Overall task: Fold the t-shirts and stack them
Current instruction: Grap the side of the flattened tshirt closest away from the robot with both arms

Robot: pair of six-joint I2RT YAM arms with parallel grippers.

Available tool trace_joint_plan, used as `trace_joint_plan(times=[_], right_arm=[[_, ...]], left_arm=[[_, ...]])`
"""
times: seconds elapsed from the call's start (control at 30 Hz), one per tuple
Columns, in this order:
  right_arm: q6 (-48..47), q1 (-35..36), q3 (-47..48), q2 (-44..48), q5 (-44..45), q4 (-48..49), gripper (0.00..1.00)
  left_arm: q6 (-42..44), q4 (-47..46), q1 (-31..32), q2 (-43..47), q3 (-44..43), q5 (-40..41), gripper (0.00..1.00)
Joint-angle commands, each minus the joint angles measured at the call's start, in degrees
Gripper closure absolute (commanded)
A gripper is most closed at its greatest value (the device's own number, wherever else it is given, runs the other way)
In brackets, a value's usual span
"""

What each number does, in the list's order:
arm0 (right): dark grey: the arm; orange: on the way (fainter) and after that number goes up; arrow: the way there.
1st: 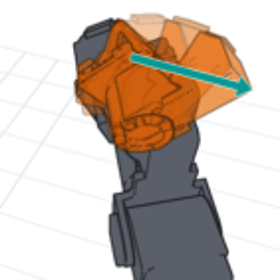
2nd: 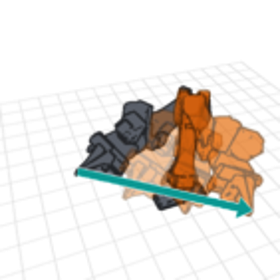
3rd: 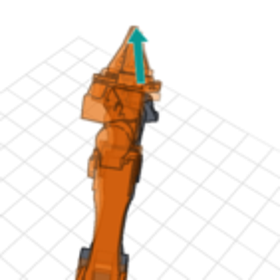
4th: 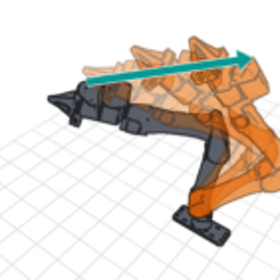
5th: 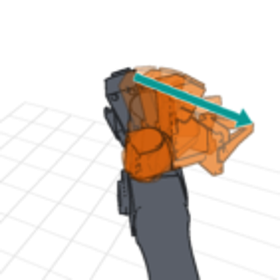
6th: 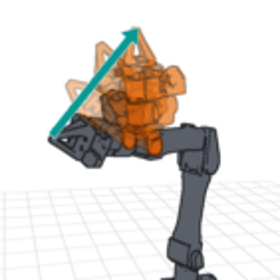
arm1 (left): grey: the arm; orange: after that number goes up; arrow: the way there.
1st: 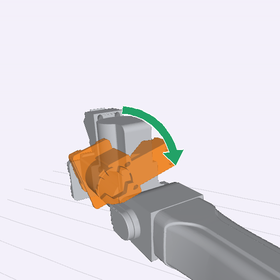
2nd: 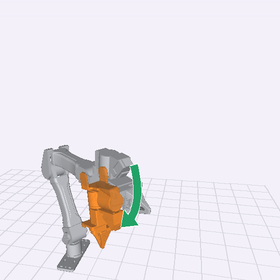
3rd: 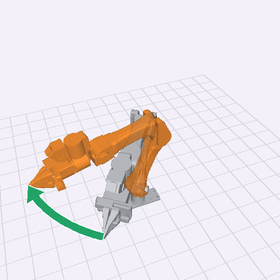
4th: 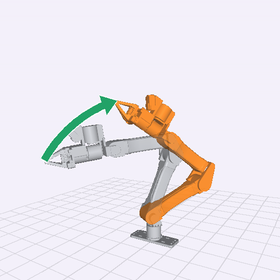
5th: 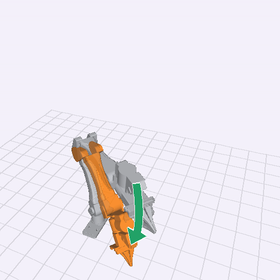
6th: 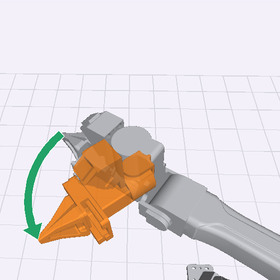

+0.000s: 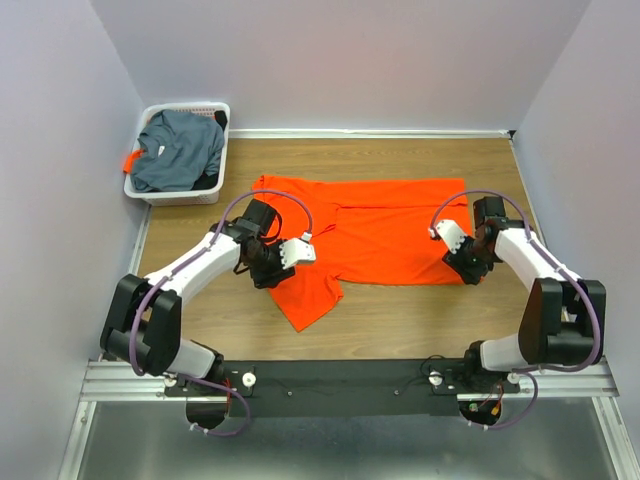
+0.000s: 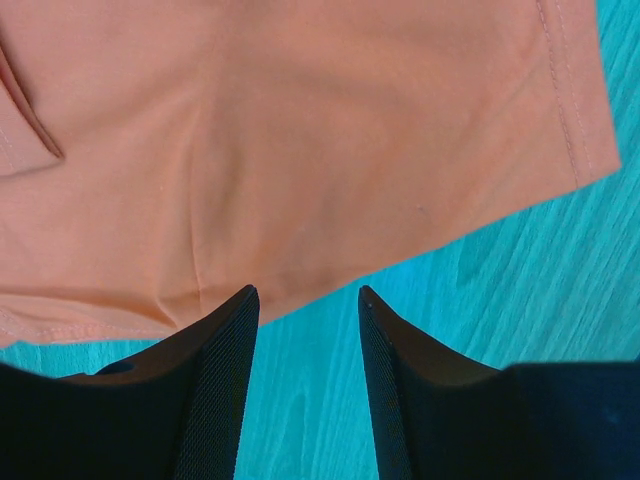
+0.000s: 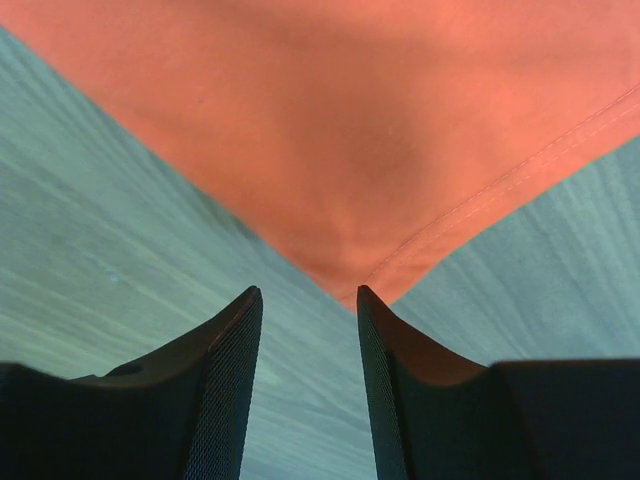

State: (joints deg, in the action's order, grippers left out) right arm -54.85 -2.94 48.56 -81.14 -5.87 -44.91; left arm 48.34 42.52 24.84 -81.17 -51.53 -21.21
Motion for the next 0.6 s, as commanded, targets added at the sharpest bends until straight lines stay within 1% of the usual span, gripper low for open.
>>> trace_joint_plan(times=[0.0,0.17,0.3,0.43,0.53,0.57], right_arm=[[-2.3,0.4,-1.5,-2.0,2.2,4.6,0.5],[-3.8,0.4,-3.2,-4.6,3.8,7.5,0.51],[-4.1,0.4,-3.8,-7.2,4.5,8.3,0.55],[-4.7,0.4,-5.1,-6.9,4.9,9.1,0.57],[-4.7,0.4,-5.2,-7.0,5.0,9.4,0.65],[-4.7,0.4,-5.1,-7.0,4.9,9.4,0.69]], left_arm=[[-0.1,-0.9,0.0,-1.2,-0.6,1.3,0.48],[0.3,-1.5,0.1,-1.1,0.6,1.5,0.48],[0.4,-1.9,0.1,-1.2,1.5,1.7,0.48],[0.6,-2.3,0.1,-1.6,1.9,2.1,0.48],[0.9,-3.0,0.1,-2.8,1.4,2.1,0.48],[0.9,-3.3,0.0,-3.2,1.2,2.3,0.49]])
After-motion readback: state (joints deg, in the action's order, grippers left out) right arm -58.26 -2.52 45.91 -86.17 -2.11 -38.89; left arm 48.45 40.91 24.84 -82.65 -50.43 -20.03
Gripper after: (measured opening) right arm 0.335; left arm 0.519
